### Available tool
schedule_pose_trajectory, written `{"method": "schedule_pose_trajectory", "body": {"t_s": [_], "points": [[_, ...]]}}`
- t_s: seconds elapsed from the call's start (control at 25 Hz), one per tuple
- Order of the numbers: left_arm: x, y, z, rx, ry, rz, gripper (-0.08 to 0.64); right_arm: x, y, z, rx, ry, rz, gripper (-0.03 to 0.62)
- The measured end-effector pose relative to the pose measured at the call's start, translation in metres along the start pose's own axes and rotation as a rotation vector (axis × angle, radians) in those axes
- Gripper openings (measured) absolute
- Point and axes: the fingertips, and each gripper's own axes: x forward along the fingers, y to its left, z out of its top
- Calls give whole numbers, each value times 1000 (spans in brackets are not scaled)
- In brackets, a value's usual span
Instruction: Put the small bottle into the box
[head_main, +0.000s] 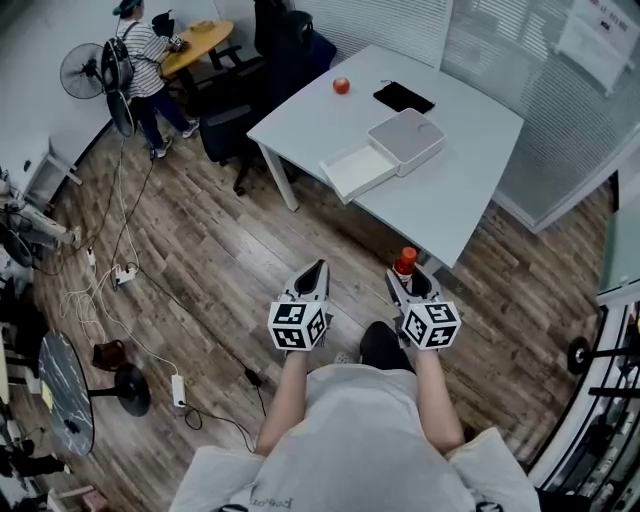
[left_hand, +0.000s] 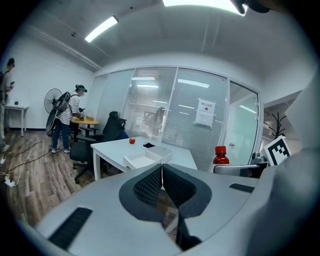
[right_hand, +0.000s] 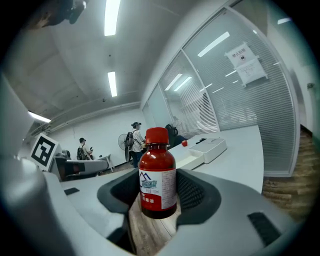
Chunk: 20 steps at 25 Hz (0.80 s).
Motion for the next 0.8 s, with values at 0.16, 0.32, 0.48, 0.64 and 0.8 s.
{"method": "schedule_pose_trajectory", "body": {"t_s": [0.16,0.32,0.48,0.64,0.8], "points": [[-2,0,-6,-7,15,0,29,-3,-4,-4,22,4,-9,225],[2,2,-14,-22,29,5,29,2,-11,-10,26,19,-13,227],[11,11,-17,-32,33,19,29,19,-19,-10,19,30,-4,227],[23,37,-12,-44,38,48,29,49,-23,-6,25,40,-3,227],[42,64,5,-52,29,58,29,83,-28,9,36,25,-9,227]]}}
